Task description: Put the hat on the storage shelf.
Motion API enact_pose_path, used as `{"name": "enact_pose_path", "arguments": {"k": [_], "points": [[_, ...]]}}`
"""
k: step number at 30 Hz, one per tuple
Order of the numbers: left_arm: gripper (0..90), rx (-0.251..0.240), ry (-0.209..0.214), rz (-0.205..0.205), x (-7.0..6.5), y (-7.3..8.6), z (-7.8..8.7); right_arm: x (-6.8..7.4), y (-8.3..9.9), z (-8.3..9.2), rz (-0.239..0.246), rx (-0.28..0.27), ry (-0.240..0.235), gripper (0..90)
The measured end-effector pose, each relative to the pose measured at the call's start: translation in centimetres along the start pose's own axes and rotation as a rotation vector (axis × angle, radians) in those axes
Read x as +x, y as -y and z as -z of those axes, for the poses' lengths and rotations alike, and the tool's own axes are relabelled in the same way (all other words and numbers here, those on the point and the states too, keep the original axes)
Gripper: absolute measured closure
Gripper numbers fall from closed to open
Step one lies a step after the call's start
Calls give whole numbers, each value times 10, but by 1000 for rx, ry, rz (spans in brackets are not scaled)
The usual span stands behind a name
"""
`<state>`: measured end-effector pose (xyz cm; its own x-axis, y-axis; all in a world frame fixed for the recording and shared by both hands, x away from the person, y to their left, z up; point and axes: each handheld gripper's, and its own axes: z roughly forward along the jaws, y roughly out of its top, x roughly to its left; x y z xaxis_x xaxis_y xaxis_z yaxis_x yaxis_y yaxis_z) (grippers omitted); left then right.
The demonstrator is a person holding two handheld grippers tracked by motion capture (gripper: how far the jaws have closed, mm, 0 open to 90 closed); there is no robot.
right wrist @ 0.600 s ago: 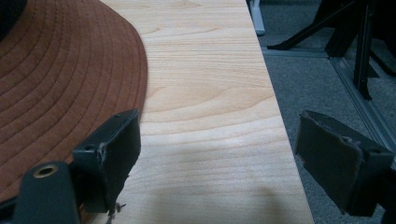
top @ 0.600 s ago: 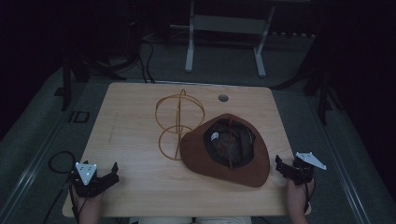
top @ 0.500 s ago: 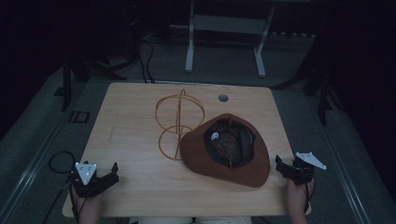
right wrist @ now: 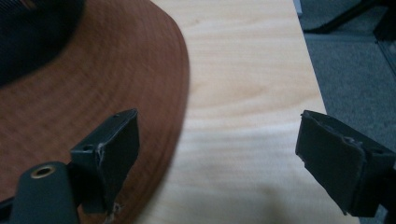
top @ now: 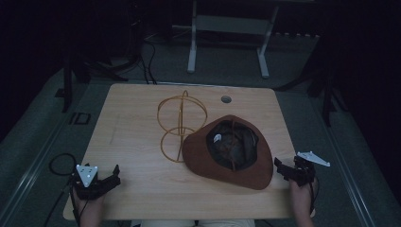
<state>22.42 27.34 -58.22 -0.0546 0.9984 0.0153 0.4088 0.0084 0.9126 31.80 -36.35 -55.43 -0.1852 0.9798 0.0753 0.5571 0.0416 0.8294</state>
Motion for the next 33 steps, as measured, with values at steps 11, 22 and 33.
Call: {"name": "enact_pose_path", "arguments": {"k": [11, 22, 33], "points": [[24, 4, 0, 4, 1, 0, 0, 21, -38, 5, 42, -14, -99, 136], [24, 7, 2, 4, 1, 0, 0, 47, -78, 13, 96, -62, -146, 134], [24, 7, 2, 2, 0, 0, 0, 61, -108, 1, 174, -39, -147, 132]]}}
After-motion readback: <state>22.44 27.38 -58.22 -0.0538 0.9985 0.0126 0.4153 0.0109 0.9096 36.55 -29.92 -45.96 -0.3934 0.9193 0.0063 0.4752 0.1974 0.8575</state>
